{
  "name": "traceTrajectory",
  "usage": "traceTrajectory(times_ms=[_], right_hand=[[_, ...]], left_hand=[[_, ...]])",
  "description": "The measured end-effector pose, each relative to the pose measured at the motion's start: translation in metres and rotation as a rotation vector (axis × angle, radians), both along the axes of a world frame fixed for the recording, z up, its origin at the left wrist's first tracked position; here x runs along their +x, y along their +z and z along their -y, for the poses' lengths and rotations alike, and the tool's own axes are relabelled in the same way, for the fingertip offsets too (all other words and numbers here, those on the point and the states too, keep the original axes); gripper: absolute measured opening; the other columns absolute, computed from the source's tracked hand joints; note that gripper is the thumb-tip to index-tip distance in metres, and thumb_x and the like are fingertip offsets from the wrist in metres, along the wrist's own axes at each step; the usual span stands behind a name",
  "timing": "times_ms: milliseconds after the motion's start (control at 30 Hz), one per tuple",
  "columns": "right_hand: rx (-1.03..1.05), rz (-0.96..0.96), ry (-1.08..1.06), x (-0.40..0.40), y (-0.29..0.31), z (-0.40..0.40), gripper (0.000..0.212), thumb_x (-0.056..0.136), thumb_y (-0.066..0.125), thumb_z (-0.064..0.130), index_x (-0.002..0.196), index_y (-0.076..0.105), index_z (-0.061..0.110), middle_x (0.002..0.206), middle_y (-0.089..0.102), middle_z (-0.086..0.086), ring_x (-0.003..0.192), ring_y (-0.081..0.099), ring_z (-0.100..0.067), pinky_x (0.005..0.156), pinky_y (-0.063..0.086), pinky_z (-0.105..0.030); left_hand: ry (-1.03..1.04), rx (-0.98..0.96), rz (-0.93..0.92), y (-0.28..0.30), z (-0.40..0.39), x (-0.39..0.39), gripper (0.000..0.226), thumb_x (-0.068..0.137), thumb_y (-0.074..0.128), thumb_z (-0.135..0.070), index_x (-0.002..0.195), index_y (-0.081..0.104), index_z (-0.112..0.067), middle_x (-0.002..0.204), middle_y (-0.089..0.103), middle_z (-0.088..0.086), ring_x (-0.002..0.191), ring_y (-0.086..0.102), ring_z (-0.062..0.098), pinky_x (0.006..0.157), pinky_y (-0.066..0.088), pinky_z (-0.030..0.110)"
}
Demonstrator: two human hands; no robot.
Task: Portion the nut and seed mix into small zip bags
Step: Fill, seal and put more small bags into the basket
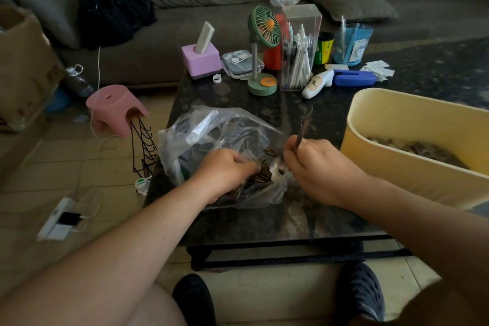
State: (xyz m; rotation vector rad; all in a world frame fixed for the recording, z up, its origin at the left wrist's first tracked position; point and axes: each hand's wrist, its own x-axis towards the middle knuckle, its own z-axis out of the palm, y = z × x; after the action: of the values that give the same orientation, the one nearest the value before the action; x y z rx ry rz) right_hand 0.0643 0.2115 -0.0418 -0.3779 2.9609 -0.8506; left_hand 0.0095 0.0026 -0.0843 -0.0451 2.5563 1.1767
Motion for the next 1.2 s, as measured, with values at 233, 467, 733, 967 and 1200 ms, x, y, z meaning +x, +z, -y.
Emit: traceTrajectory(times_ms=[233,467,733,967,1200], right_hand=[[-0.04,0.005,-0.068,0.005,0.001,0.002,0.034,0.111,0.039,0.03,0.08,0.049,0.024,0.073,0.057,0.007,0.066,0.056,-0.007,0.057,0.04,-0.02],[-0.247,0.114,-0.255,0.008,-0.004,-0.002,0.026,0.11,0.042,0.029,0.094,0.061,0.02,0.084,0.067,0.001,0.078,0.065,-0.015,0.07,0.05,-0.036],[-0.662,0.315,-0.475,-0.002,-0.013,-0.01,0.023,0.107,0.046,0.021,0.096,0.063,0.012,0.076,0.066,-0.009,0.065,0.063,-0.022,0.059,0.052,-0.035],[-0.73,0.211,-0.488,-0.003,0.008,-0.012,0.024,0.109,0.045,0.02,0.096,0.063,0.01,0.077,0.065,-0.01,0.065,0.063,-0.022,0.061,0.054,-0.036],[-0.644,0.028,-0.431,-0.005,0.035,-0.007,0.025,0.108,0.044,0.031,0.095,0.062,0.019,0.076,0.068,-0.002,0.067,0.067,-0.021,0.072,0.06,-0.05]], left_hand=[[0.21,0.338,0.127,0.004,-0.012,-0.001,0.034,0.081,0.083,-0.054,0.095,0.083,-0.023,0.095,0.082,0.002,0.092,0.076,0.021,0.093,0.06,0.038],[0.312,0.665,0.178,0.025,-0.029,0.006,0.039,0.091,0.08,-0.03,0.119,0.069,-0.006,0.108,0.078,0.021,0.107,0.076,0.035,0.098,0.061,0.052],[0.066,0.357,-0.073,0.022,-0.017,0.009,0.011,0.092,0.076,-0.029,0.103,0.079,-0.029,0.084,0.078,0.006,0.074,0.069,0.014,0.074,0.061,0.032],[-0.017,0.125,-0.223,0.015,0.003,0.003,0.025,0.08,0.082,-0.039,0.104,0.077,-0.038,0.11,0.074,-0.007,0.087,0.075,0.006,0.078,0.065,0.032],[-0.041,0.03,-0.327,0.008,-0.003,0.01,0.037,0.078,0.084,-0.044,0.112,0.073,-0.041,0.119,0.064,-0.016,0.099,0.063,0.001,0.088,0.06,0.035]])
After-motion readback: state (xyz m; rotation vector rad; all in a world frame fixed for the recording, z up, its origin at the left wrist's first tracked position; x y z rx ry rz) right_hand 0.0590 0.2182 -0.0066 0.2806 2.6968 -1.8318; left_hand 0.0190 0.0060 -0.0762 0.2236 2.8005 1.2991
